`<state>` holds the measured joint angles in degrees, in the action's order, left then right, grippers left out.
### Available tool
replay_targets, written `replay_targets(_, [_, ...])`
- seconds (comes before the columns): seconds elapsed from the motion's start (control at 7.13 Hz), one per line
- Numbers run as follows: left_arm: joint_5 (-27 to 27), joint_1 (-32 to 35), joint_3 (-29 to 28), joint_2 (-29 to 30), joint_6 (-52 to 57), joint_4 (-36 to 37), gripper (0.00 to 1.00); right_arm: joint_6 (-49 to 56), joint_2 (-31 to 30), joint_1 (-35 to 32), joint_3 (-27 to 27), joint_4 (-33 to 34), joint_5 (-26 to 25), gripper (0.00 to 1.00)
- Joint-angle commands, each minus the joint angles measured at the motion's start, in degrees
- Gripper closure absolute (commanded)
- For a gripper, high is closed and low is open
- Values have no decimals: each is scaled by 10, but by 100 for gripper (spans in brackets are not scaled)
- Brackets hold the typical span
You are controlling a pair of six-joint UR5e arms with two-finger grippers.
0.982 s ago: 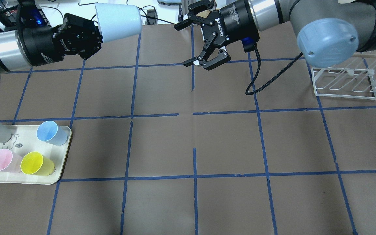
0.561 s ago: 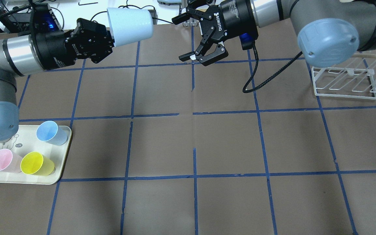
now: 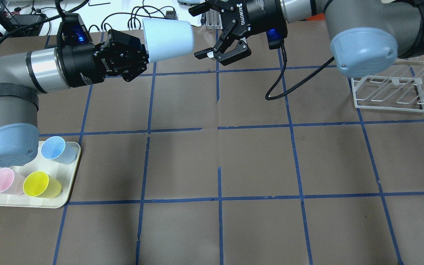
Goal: Transfer IKEA cup to right arm and place on rack
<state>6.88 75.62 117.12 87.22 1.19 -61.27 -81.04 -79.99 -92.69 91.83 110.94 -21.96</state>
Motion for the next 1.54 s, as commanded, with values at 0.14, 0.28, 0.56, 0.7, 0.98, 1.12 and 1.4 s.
replay_targets(0.14, [4, 1, 0, -8, -2, -4, 100, -30, -1, -18, 0, 7, 0, 0])
replay_targets(0.28, [5, 1, 0, -8, -2, -4, 100, -32, -1, -21, -1, 9, 1, 0])
replay_targets(0.56, [7, 1, 0, -9, -2, -4, 100, -33, -1, -21, 0, 9, 6, 0])
replay_targets(0.7, [8, 1, 1, -9, -2, -4, 100, -33, -1, -21, -1, 9, 6, 16])
replay_targets(0.98, [8, 1, 1, -11, -21, -4, 30, -33, 1, -21, -1, 9, 19, 78])
replay_targets(1.12, [8, 1, 1, -12, -22, -3, 27, -32, 1, -21, -1, 9, 24, 85])
replay_targets(1.4, [8, 1, 1, -11, -23, -3, 19, -33, 1, -19, -1, 9, 24, 85])
